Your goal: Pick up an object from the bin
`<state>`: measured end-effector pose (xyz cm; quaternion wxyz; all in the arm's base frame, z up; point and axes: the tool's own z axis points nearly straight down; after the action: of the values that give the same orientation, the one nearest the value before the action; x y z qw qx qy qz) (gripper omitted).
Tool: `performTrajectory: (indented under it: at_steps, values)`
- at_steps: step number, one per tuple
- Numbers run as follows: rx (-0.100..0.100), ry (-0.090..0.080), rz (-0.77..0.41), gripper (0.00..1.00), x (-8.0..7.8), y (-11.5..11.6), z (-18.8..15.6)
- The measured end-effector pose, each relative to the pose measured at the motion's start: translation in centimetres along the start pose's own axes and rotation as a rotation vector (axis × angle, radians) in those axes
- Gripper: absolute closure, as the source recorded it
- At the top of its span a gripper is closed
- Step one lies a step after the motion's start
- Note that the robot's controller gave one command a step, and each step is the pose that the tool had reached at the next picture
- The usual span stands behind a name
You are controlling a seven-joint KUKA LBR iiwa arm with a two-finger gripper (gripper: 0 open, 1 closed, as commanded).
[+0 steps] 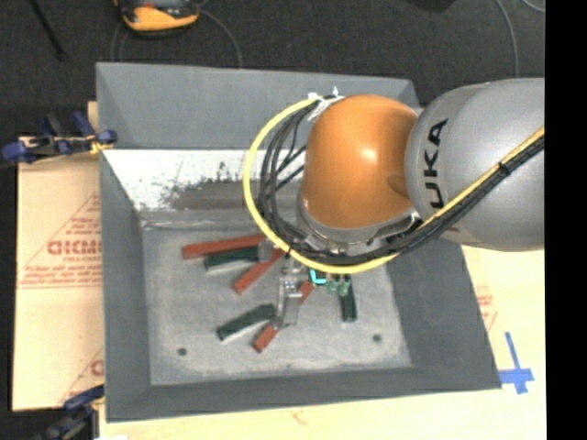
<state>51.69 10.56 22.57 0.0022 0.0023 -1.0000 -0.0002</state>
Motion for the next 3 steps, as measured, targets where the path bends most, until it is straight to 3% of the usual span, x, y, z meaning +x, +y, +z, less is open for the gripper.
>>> performTrajectory:
  at_steps: [1,2,3]
  values:
    - [0.0,-0.006,0.003,0.0,-0.1,-0.1,-0.3]
    - [0.0,-0.012,-0.057,0.0,0.1,0.0,2.8]
    - [-0.001,-0.011,-0.096,0.0,1.4,0.1,8.9]
